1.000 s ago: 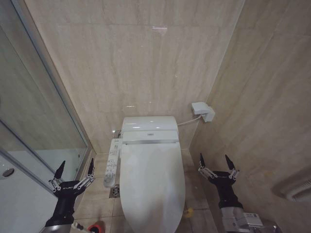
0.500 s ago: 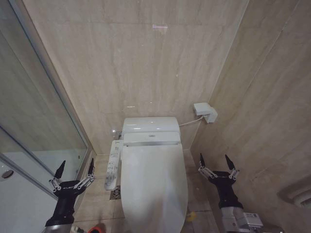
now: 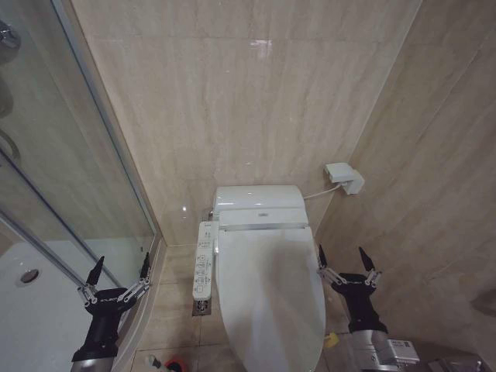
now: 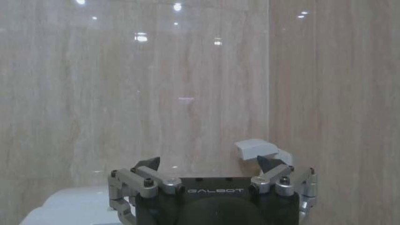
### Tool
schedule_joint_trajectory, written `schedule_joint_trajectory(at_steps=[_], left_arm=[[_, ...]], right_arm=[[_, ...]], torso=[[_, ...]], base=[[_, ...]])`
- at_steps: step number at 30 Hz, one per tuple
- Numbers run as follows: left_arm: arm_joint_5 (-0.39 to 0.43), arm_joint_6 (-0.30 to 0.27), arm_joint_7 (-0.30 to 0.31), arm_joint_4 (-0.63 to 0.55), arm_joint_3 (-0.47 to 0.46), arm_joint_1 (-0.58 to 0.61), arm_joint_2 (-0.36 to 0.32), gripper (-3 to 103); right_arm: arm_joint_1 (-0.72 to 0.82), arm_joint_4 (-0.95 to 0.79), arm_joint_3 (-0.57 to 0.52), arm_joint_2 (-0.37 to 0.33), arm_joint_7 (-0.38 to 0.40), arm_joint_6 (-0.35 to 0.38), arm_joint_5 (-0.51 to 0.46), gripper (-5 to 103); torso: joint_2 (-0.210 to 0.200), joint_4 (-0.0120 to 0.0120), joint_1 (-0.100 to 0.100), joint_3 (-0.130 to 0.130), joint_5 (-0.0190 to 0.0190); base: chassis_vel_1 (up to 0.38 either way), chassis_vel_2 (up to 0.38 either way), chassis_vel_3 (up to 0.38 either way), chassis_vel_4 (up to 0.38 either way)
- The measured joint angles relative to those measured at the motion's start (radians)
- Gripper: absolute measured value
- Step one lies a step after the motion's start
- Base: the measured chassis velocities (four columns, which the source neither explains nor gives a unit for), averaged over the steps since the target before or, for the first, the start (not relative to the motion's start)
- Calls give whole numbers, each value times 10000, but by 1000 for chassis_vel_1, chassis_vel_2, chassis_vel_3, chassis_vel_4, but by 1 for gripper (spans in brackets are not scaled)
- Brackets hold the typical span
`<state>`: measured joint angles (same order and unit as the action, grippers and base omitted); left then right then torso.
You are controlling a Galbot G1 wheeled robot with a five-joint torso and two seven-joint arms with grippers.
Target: Open the toilet lid, clean the toilet bowl with a toilet brush, close the toilet lid, and flush.
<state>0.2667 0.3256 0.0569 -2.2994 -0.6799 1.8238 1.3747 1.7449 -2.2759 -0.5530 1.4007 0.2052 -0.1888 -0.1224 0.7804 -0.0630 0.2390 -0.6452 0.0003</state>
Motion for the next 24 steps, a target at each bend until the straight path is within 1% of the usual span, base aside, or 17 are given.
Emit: schedule_joint_trajectory(at_steps=[4, 15, 17, 24], left_arm=[[0, 0, -1, 0, 1, 0, 0, 100], [0, 0, 0, 0, -1, 0, -2, 100], [0, 0, 0, 0, -1, 0, -2, 100], [0, 0, -1, 0, -1, 0, -2, 100]], right_arm=[[0, 0, -3, -1, 1, 0, 0, 100], [0, 0, -1, 0, -1, 0, 0, 100], [0, 0, -1, 0, 0, -1, 0, 100], [0, 0, -1, 0, 0, 0, 0, 100]], torso=[[1, 0, 0, 0, 0], [1, 2, 3, -1, -4], [0, -1, 3, -1, -4], [1, 1, 1, 0, -3]], base=[[-67, -74, 54, 54], [0, 0, 0, 0], [63, -84, -79, 63], [130, -135, -136, 148]])
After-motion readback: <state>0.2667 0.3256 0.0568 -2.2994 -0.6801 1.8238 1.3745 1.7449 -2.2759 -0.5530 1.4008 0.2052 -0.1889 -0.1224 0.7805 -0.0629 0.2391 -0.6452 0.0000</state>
